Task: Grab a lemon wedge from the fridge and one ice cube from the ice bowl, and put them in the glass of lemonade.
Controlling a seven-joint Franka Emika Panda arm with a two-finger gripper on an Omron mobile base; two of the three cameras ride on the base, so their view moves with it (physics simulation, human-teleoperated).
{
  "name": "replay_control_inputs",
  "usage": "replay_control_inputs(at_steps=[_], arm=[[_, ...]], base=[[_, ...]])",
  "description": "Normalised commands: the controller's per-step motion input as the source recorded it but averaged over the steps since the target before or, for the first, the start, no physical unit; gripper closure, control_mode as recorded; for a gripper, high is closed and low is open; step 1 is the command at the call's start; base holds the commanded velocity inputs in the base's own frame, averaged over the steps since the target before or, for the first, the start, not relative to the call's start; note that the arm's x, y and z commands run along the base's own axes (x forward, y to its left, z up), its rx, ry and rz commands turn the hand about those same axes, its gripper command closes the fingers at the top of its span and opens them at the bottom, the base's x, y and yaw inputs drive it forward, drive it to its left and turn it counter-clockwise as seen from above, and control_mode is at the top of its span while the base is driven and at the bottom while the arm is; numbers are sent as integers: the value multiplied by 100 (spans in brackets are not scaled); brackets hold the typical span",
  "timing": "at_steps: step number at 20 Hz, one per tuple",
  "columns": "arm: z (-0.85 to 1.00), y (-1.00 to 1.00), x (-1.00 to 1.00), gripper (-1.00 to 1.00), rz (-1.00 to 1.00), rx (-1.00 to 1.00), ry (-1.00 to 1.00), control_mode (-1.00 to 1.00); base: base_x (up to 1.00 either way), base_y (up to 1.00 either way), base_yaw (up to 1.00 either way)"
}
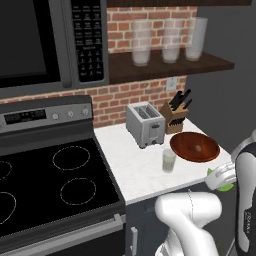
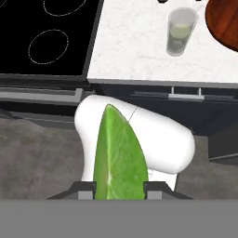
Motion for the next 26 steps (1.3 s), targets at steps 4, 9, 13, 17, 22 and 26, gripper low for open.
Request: replay_control_inputs(at_steps=[4, 9, 13, 17, 22, 26], arm=[[0, 1, 17, 100, -7, -1, 15, -100], [9, 25, 26, 100, -10, -14, 4, -100], [0, 21, 28, 100, -18, -19, -21, -100], [0, 1, 48, 100, -14, -11, -15, -100], [7, 0, 96, 100, -11, -1, -2, -100], [33, -6, 98, 100, -12, 0, 6, -100]], base=[[12, 0, -3], [0, 0, 0], [0, 0, 0], [0, 0, 0], [0, 0, 0], [0, 0, 0]])
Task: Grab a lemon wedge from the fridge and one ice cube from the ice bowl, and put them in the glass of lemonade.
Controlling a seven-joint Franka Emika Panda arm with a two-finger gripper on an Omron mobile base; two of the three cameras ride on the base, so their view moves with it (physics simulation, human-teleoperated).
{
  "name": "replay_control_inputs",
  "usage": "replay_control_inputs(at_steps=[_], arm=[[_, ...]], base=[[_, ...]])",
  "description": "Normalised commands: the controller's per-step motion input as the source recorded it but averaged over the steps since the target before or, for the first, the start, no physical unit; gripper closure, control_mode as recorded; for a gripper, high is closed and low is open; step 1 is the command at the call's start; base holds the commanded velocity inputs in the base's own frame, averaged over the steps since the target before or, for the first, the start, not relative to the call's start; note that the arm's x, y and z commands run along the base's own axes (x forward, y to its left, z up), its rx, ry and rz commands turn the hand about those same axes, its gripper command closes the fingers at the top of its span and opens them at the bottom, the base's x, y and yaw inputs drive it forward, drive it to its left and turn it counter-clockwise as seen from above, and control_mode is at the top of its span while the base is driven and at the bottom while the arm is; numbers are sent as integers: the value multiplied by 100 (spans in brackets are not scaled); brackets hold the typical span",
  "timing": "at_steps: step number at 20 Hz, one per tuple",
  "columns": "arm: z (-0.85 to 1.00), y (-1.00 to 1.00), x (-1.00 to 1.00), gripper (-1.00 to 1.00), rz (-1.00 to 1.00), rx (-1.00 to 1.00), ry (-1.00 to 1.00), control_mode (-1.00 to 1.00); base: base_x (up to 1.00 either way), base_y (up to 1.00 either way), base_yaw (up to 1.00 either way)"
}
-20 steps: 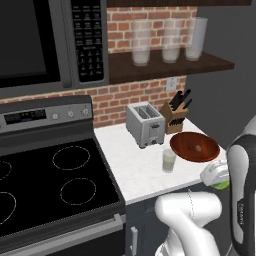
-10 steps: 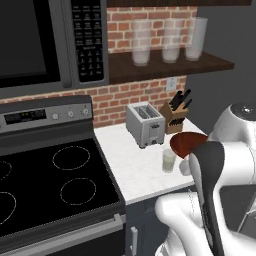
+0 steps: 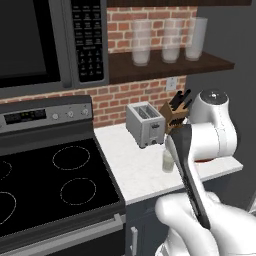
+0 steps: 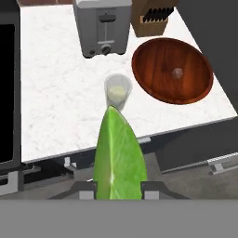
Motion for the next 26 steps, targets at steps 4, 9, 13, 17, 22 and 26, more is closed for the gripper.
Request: replay_control_inputs(at_steps=[4, 9, 13, 17, 22, 26], arm=[[1, -26, 60, 100, -8, 4, 6, -100], [-72, -18, 44, 100, -2, 11, 2, -100], [-75, -8, 40, 100, 0, 7, 10, -100], [-16, 0, 22, 100, 0, 1, 3, -100], [-1, 0, 29, 100, 0, -1, 3, -100], [-14, 0, 23, 100, 0, 0, 0, -100]], base=[[0, 0, 0], [0, 0, 0], [0, 0, 0], [0, 0, 0], [0, 0, 0], [0, 0, 0]])
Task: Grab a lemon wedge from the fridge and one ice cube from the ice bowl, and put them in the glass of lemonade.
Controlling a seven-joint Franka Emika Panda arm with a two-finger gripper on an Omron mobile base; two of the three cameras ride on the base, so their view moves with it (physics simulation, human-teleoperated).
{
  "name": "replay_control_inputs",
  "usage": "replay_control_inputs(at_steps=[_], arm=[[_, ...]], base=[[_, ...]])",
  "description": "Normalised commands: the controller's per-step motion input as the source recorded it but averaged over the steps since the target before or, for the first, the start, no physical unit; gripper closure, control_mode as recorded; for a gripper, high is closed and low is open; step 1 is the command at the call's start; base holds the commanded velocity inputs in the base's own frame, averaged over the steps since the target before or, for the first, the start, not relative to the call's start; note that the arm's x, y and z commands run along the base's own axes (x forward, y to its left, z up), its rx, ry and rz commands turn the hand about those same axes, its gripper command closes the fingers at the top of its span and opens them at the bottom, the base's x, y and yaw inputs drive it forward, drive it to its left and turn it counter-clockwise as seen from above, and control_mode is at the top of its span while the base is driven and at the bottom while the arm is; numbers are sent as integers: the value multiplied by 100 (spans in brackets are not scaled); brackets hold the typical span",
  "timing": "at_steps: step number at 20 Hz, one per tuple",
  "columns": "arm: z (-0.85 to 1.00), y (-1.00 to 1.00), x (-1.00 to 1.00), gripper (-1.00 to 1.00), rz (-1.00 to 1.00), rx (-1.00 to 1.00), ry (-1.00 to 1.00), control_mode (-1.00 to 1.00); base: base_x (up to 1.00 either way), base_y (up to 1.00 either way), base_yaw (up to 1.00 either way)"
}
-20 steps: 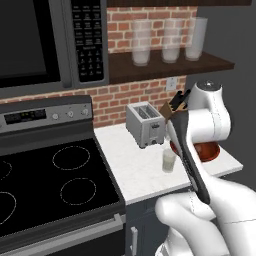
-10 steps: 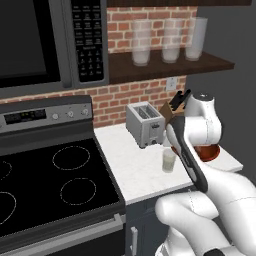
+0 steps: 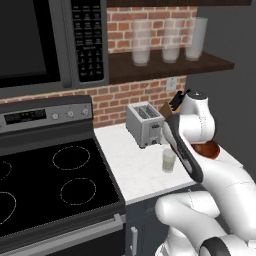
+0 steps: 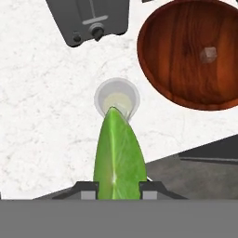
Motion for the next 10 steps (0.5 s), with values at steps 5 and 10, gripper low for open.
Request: replay_control_inputs(at_steps=[5, 10], arm=[[-4, 0, 11, 100, 0, 0, 0, -100], [-1, 0, 8, 100, 0, 0, 0, -100]], base=[[0, 0, 0], [0, 0, 0]])
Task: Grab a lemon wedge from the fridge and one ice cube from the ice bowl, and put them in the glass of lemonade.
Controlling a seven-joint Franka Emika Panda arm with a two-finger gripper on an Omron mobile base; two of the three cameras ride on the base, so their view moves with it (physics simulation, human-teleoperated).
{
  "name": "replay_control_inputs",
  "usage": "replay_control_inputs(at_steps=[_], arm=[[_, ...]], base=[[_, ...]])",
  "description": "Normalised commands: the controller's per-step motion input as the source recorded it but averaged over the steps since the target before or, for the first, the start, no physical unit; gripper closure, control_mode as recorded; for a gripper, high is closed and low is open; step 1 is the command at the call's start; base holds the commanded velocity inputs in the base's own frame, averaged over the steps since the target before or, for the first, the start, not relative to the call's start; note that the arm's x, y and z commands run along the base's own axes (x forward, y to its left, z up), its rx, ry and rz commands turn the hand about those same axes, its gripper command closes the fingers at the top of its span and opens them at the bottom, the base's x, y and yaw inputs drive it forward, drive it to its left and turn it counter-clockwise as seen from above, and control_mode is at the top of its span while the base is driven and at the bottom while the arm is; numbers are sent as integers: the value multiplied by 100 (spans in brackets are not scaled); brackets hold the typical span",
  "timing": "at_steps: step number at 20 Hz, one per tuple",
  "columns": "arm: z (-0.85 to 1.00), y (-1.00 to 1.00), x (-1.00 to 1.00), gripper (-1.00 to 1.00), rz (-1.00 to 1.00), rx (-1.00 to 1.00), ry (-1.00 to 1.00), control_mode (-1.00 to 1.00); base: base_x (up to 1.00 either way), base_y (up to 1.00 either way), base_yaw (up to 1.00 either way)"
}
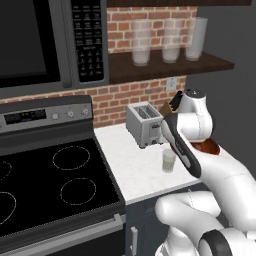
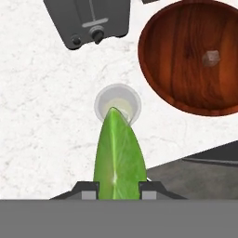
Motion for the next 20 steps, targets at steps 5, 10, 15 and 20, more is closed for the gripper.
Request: replay_control_inputs(at_steps=[5, 10, 15, 20], arm=[[0, 0, 6, 100, 0, 0, 0, -100], [0, 0, 32, 100, 0, 0, 0, -100], [-1, 0, 49, 100, 0, 0, 0, -100], [-21, 0, 16, 100, 0, 0, 1, -100]], base=[[0, 0, 0], [0, 0, 0], [0, 0, 0], [0, 0, 0]])
